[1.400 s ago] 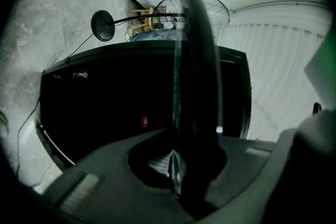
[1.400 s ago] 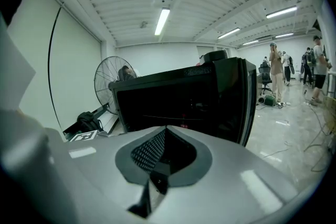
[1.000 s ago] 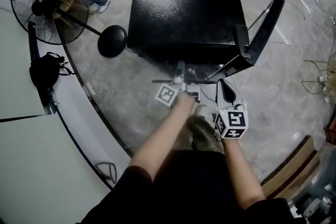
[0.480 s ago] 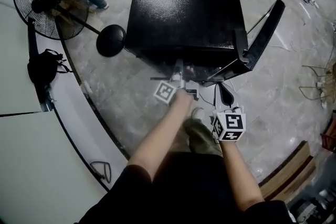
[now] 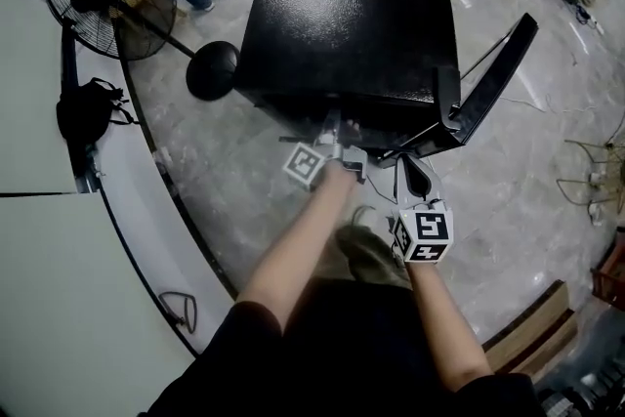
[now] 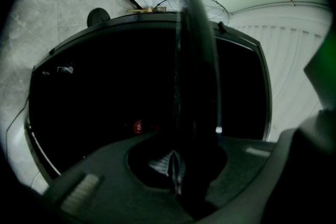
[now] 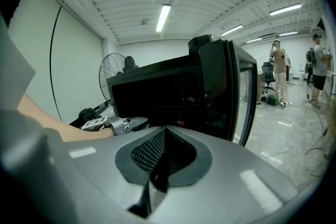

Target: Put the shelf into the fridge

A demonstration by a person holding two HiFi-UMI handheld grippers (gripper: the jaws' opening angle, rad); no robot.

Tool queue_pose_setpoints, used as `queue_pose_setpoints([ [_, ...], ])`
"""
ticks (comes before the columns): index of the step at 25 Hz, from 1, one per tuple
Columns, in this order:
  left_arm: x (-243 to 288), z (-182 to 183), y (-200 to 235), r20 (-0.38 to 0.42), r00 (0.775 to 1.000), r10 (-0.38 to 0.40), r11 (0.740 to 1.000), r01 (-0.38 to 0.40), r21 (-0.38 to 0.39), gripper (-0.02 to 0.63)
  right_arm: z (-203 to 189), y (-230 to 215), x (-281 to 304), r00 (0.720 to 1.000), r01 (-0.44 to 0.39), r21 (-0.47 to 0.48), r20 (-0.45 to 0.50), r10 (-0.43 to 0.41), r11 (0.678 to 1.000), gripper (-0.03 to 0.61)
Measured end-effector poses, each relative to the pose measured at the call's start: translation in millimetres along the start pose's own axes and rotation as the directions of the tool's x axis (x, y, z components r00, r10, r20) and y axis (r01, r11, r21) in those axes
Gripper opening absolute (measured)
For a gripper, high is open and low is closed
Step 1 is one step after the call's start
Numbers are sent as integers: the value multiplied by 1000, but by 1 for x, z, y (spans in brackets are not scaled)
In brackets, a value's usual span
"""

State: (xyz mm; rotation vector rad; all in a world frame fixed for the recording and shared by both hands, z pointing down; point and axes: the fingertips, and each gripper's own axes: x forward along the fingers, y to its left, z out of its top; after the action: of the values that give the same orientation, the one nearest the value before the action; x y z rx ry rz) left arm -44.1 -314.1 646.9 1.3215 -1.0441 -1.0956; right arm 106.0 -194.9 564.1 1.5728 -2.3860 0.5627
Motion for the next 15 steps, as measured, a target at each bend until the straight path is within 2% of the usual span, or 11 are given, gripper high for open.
queue_pose_setpoints([
  [15, 23, 3, -1, -10, 1000, -8, 1000, 8, -5, 17, -14, -5, 15, 999, -11, -10, -33, 11, 1000, 0],
])
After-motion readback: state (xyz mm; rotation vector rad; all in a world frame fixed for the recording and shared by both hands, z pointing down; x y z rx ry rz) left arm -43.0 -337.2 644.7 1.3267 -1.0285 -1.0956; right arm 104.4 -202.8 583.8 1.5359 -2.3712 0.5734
